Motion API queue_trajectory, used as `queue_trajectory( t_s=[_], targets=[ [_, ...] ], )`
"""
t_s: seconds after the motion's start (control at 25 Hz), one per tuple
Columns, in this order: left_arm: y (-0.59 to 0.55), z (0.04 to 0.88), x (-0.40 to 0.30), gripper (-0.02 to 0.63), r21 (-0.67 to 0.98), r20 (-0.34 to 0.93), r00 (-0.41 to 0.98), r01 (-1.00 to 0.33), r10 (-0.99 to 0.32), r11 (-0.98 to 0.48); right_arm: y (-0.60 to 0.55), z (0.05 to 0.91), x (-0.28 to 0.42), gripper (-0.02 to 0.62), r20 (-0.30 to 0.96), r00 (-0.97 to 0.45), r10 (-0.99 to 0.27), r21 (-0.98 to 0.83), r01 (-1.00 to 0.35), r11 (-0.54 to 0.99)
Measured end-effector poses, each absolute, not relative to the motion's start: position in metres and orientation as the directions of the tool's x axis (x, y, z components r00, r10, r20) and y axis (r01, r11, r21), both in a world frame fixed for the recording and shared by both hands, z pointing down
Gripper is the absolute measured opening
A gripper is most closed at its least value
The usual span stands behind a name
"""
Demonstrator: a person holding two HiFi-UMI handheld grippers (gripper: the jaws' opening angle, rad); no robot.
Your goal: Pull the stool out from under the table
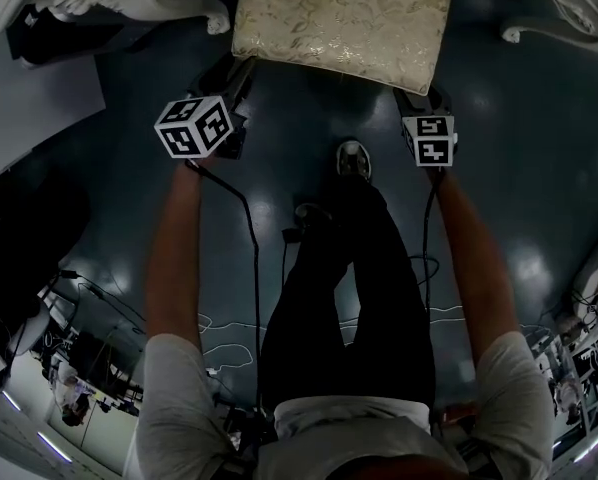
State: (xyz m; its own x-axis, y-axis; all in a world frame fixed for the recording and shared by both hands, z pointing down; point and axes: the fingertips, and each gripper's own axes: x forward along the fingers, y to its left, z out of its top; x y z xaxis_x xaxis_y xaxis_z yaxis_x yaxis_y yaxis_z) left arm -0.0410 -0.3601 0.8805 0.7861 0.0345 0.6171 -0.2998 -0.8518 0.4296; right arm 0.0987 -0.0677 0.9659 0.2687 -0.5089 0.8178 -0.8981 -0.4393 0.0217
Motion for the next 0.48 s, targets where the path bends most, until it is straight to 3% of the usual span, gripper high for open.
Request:
queue_trajectory(
  t_s=[0.12,0.28,0.44,0.48],
  targets=[
    [-0.350,0.878,-0.044,0.004,0.370,0.621,0.784,-0.289,0.003,-0.883,-0.066,0.967,0.100,0.249,0.825,0.254,-0.504,0.026,-0.910,-0.414],
    [-0.335,0.871,-0.036,0.005,0.357,0.615,0.788,-0.283,-0.004,-0.890,-0.065,0.966,0.099,0.249,0.830,0.246,-0.500,0.019,-0.909,-0.416],
    [-0.364,0.877,-0.056,0.005,0.415,0.621,0.781,-0.395,-0.063,-0.820,-0.067,0.965,0.100,0.249,0.828,0.241,-0.506,0.012,-0.910,-0.414],
    [-0.371,0.880,-0.057,0.032,0.467,0.620,0.782,-0.423,-0.053,-0.776,-0.066,0.965,0.100,0.249,0.828,0.240,-0.508,0.011,-0.911,-0.413]
  ],
)
